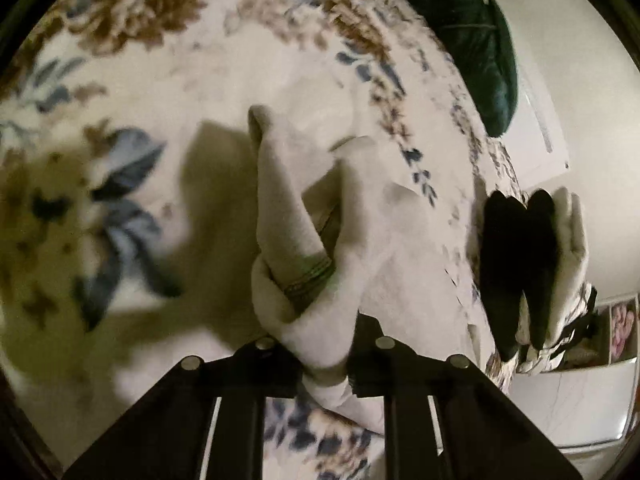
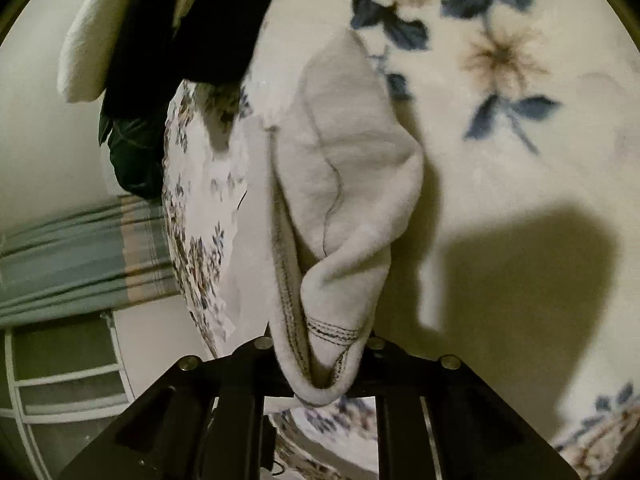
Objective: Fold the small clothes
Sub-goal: 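Lift and fold the grasped shirt edge over with both grippers, then release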
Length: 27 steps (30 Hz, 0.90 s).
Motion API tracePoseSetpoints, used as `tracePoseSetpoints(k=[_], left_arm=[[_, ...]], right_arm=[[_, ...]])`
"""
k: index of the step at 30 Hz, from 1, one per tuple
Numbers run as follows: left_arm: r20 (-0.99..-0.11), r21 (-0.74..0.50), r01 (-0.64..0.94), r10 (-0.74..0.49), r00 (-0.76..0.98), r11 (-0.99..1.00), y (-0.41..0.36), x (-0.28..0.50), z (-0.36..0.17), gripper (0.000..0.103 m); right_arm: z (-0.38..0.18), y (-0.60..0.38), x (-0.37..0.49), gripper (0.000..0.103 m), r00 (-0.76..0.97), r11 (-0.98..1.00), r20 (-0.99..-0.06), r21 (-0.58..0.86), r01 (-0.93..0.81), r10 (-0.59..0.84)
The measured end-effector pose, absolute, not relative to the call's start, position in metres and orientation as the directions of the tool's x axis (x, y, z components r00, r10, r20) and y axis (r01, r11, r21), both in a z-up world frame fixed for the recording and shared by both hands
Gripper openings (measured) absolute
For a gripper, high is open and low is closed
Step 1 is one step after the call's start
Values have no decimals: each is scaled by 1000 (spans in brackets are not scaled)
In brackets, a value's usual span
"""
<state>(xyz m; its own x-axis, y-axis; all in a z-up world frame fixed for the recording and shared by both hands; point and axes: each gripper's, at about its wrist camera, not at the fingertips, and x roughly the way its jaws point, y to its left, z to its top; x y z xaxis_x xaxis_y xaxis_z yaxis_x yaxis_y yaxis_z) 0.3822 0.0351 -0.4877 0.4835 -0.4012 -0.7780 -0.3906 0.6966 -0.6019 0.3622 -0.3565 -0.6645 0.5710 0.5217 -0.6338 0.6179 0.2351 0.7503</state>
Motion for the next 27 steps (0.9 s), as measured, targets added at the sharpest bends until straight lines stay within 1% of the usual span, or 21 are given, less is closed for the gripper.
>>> tracePoseSetpoints(k=[4,9,12,16,20,23,24,25,26,27], left_arm=[[-762,-627,-399,-422,491,669,49,350,-451,13],[-766,-630,-381,-460,449,677,65,306,-393,13],[-786,-618,-424,-496,369,662,80,274,-378,13],[-805,-588,-494,-521,285,640,87,250,-379,13],[-809,-588,-441,-494,319,678,72,276,-392,13],[-790,-604,-353,-475,389,715,55,333,-405,13],[-781,-607,-329,-468,413,723,49,356,-412,13],[-774,-611,-306,-470,423,730,44,379,-419,13],[-794,-576,-283,-443,416,767,36,406,-425,13],[-801,-563,-272,-435,411,780,34,420,-429,13]], right_arm=[[-636,-355,345,13,548,257,-640,744,617,538],[-587,-356,279,13,513,240,-631,736,633,582],[-561,-354,234,13,478,220,-643,706,674,598],[-536,-355,185,13,433,193,-676,645,740,596],[-546,-366,188,13,416,203,-701,619,759,579],[-566,-378,227,13,428,208,-716,615,761,551],[-575,-383,247,16,437,200,-711,621,758,551],[-585,-386,267,17,446,201,-701,634,746,557],[-595,-391,287,18,451,214,-707,637,741,545],[-602,-395,302,31,463,212,-707,643,736,535]])
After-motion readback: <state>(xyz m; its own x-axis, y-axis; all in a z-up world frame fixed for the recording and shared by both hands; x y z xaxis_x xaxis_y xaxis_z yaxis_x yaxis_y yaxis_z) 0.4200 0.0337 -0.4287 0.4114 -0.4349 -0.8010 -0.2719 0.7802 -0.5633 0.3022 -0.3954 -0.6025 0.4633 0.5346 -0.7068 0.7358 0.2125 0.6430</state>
